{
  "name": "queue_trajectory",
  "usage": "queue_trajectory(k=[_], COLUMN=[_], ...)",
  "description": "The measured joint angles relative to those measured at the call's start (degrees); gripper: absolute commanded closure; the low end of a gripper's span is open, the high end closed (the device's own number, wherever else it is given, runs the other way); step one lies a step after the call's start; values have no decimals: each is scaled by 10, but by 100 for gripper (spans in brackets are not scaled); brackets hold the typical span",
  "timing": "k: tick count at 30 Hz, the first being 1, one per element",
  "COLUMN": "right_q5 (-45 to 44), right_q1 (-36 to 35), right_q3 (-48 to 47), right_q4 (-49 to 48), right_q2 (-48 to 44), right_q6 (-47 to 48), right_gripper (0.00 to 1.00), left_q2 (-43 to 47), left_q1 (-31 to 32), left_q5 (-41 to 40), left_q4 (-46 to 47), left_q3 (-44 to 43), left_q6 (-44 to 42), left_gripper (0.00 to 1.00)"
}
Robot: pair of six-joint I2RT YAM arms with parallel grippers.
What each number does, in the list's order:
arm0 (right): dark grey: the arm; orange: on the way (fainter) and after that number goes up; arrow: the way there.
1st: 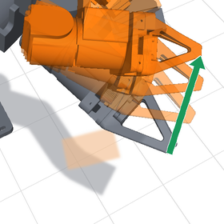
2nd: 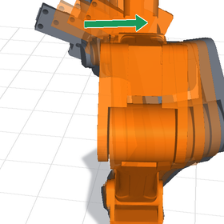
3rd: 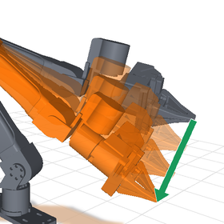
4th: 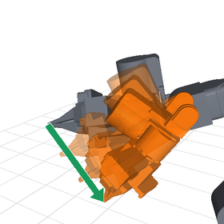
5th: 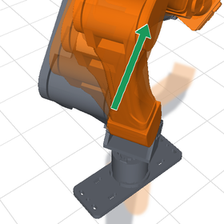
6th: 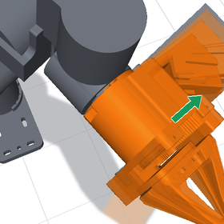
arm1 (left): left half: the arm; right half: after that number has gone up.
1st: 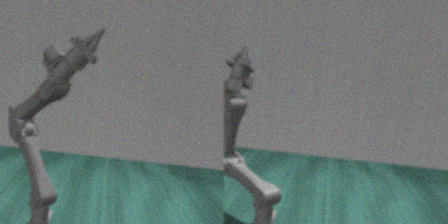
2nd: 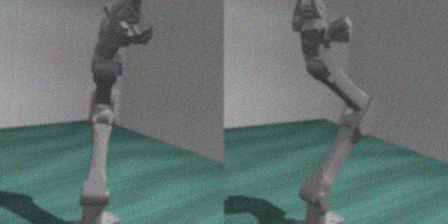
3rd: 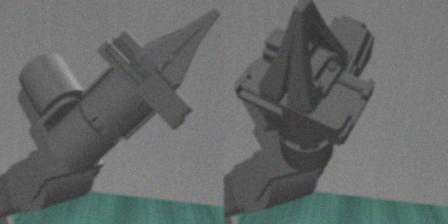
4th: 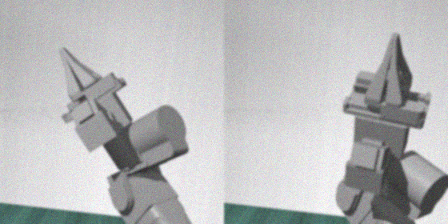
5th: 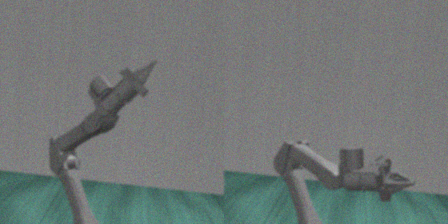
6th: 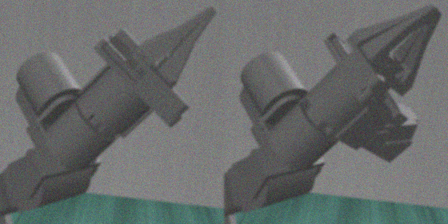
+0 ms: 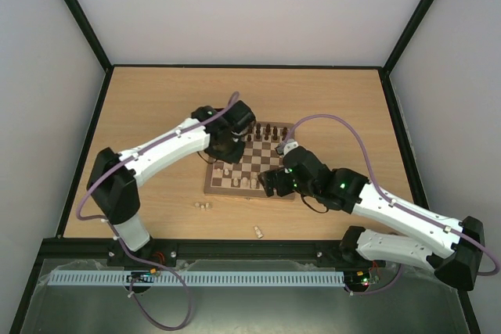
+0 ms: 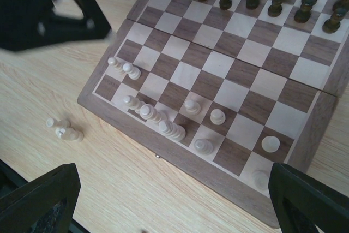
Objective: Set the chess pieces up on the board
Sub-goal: Place the chess piece on the chessboard.
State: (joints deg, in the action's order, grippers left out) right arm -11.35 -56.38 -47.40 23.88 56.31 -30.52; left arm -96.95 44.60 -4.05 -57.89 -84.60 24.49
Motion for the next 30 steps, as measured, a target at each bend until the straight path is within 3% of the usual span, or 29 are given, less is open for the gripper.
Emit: queue_trajectory(k=[7, 30], right_q5=[-11, -5], right_q1=[1, 2], right_q3=[0, 0], right_q4=[0, 0], right_q2=[-4, -4], right_q6=[-3, -3], right_gripper=[4, 4], left_q2=[-50, -127], left_q1=[36, 37], left_q5=[10, 15], left_q4=[3, 50], left_q3=[14, 25], left_q6=[1, -12], left_gripper=[93, 93])
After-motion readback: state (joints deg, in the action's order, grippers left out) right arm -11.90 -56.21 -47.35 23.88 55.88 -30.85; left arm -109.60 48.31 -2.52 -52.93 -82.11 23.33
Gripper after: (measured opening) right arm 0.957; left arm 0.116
